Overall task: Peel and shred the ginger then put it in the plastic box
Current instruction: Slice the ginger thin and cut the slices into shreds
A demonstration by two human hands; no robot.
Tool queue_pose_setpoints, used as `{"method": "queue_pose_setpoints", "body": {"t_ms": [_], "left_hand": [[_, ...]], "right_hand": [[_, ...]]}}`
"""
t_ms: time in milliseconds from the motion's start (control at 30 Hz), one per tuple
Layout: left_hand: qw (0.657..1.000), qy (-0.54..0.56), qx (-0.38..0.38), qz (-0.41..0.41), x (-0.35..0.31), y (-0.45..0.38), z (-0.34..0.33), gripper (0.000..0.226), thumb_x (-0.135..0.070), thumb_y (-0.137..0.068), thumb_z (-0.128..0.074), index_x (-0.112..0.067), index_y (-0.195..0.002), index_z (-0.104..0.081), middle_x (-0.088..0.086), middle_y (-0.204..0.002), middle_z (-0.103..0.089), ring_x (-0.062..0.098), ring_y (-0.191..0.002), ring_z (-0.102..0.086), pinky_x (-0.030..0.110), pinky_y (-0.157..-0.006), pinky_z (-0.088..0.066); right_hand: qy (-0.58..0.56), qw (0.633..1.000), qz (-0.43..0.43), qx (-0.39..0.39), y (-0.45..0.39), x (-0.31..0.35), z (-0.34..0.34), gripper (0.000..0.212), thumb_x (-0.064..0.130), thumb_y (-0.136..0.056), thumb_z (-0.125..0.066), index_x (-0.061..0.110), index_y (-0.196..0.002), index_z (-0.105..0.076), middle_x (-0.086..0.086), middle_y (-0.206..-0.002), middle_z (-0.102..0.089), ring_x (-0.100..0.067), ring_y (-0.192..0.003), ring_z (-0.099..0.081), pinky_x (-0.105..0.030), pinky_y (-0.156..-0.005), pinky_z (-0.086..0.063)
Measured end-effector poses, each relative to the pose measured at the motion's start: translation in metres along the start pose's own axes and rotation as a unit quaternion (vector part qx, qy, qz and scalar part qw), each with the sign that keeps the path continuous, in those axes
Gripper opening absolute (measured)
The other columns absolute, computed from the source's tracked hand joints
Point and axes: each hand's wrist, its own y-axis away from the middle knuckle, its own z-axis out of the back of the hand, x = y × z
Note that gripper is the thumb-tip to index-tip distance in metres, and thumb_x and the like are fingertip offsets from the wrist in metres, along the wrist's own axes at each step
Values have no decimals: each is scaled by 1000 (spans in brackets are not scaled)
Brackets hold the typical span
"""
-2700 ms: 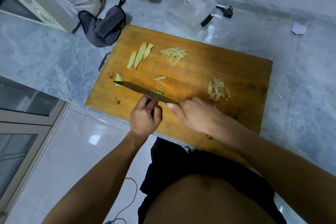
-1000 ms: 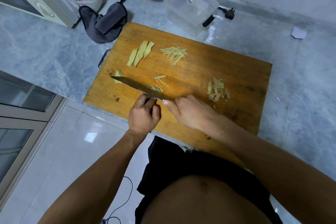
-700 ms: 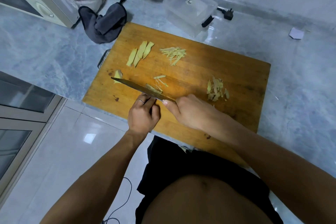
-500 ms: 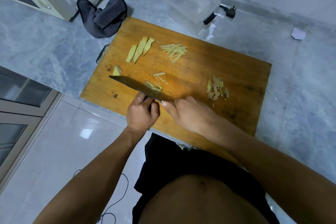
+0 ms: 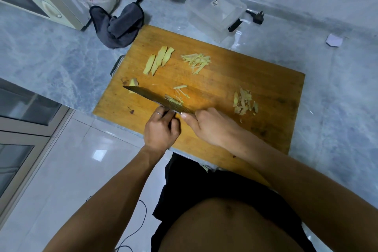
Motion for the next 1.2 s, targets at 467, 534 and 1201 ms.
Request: {"method": "queue_pose_setpoints", "body": {"t_ms": [467, 534, 1201], "left_hand": [[1000, 5, -16, 0, 1, -1, -2, 30, -18, -83, -47, -8, -85, -75, 12, -95, -66, 25, -86, -58, 28, -56, -46], [1000, 4, -21, -1, 0, -1, -2, 30, -18, -83, -47, -7, -83, -75, 13, -93, -66, 26, -83, -58, 28, -55, -46], [1000, 14, -5, 8, 2, 0, -4, 33, -18, -84, -47, -7, -93, -76, 10, -102, -67, 26, -89, -64, 28, -60, -48]], "right_hand": [[19, 1000, 1, 17, 9, -1, 6, 63, 60, -103, -21, 15, -69, -50, -9, -73, -52, -24, -59, -49, -31, -48, -31], [18, 1000, 2, 20, 7, -1, 4, 61, 60, -103, -21, 15, -70, -47, -8, -75, -51, -24, -61, -49, -32, -49, -31], [-5, 1000, 4, 7, 20, -12, 11, 66, 59, -103, -23, 12, -63, -47, -9, -66, -48, -24, -55, -46, -32, -48, -26]]}}
